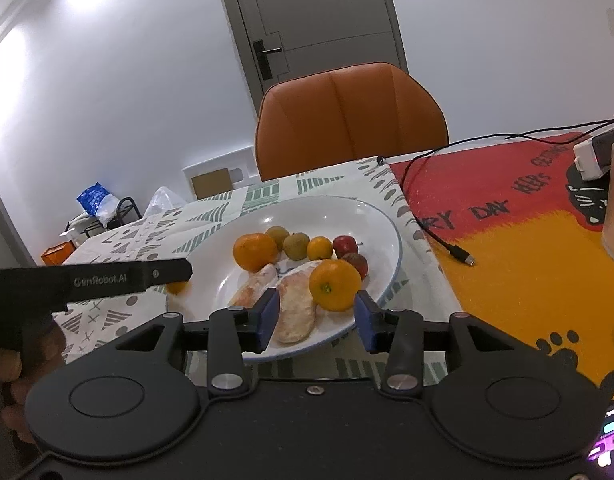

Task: Organize fruits

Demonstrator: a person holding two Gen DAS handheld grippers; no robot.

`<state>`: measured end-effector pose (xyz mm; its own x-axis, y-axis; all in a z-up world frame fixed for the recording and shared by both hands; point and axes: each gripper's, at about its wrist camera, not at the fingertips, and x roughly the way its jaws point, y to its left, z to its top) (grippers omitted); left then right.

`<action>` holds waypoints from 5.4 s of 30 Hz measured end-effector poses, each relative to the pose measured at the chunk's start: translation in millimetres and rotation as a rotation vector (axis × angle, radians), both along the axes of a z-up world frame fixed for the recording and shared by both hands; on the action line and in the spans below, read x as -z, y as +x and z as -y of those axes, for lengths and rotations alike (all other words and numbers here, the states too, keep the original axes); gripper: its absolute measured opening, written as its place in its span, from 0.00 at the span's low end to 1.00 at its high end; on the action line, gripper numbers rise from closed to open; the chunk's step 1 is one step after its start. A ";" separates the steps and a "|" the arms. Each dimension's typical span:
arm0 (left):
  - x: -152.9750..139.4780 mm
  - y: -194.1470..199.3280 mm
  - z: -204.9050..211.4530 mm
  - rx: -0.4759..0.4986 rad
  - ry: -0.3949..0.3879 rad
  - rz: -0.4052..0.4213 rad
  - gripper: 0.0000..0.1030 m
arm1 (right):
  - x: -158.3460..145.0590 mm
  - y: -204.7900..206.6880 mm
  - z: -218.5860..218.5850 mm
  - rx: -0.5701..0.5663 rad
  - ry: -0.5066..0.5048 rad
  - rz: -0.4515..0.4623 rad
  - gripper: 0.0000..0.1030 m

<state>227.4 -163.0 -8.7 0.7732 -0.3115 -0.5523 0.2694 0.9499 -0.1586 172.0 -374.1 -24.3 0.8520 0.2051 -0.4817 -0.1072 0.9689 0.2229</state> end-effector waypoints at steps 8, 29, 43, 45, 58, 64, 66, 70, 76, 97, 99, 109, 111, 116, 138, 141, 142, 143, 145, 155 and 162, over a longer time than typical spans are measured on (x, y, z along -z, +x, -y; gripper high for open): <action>-6.3 -8.4 -7.9 -0.017 0.013 0.012 0.41 | 1.3 -2.0 -8.6 -0.019 0.001 -0.001 0.48; -20.3 -55.2 -39.6 -0.127 0.078 0.031 0.93 | -10.6 -36.0 -23.7 -0.010 0.029 0.061 0.93; -28.3 -87.7 -59.8 -0.154 0.087 0.023 0.93 | -16.7 -55.6 -40.6 -0.038 0.028 0.072 1.00; -28.8 -93.7 -63.1 -0.158 0.087 0.020 0.93 | -17.2 -59.0 -43.7 -0.043 0.030 0.073 1.00; -39.0 -126.0 -89.3 -0.205 0.079 0.020 0.93 | -28.7 -81.0 -65.7 -0.097 0.023 0.081 1.00; -43.1 -142.4 -97.7 -0.234 0.092 0.029 0.93 | -33.8 -89.9 -73.7 -0.130 0.026 0.080 1.00; -44.1 -147.7 -101.8 -0.249 0.093 0.031 0.94 | -35.2 -92.8 -76.0 -0.141 0.023 0.084 1.00; -44.2 -157.5 -109.7 -0.277 0.096 0.034 0.95 | -36.2 -97.7 -78.7 -0.162 0.021 0.083 1.00; -37.0 -168.4 -122.0 -0.317 0.097 0.018 0.96 | -35.1 -107.3 -82.8 -0.200 0.017 0.085 1.00; -20.9 -185.5 -142.0 -0.349 0.088 -0.019 0.96 | -26.5 -120.5 -94.7 -0.234 -0.017 0.075 1.00; -20.5 -184.6 -140.8 -0.348 0.090 -0.018 0.96 | -26.4 -120.4 -94.7 -0.233 -0.017 0.075 1.00; -20.1 -183.8 -138.4 -0.346 0.097 -0.016 0.96 | -25.6 -119.3 -92.8 -0.230 -0.011 0.071 1.00; -20.3 -184.1 -138.4 -0.347 0.099 -0.015 0.96 | -25.7 -119.1 -92.1 -0.228 -0.011 0.070 1.00; -20.9 -183.9 -138.6 -0.347 0.096 -0.014 0.96 | -26.2 -120.1 -91.5 -0.226 -0.012 0.071 1.00; -22.3 -186.3 -142.0 -0.353 0.097 -0.012 0.96 | -26.2 -118.5 -93.0 -0.223 -0.016 0.073 1.00; -22.3 -186.1 -142.0 -0.353 0.097 -0.012 0.96 | -27.0 -118.7 -92.9 -0.223 -0.016 0.075 1.00; -22.3 -186.1 -141.9 -0.353 0.097 -0.013 0.96 | -27.0 -118.5 -92.8 -0.223 -0.016 0.075 1.00; -22.4 -186.2 -142.4 -0.354 0.097 -0.013 0.96 | -26.9 -118.6 -92.8 -0.222 -0.017 0.075 1.00; -22.4 -186.4 -142.5 -0.354 0.097 -0.014 0.96 | -26.7 -118.2 -91.9 -0.221 -0.016 0.074 1.00; -22.4 -186.1 -142.2 -0.353 0.096 -0.013 0.96 | -26.4 -117.7 -91.4 -0.224 -0.019 0.073 1.00; -22.7 -186.1 -142.8 -0.352 0.097 -0.011 0.96 | -25.5 -117.2 -92.5 -0.224 -0.024 0.072 1.00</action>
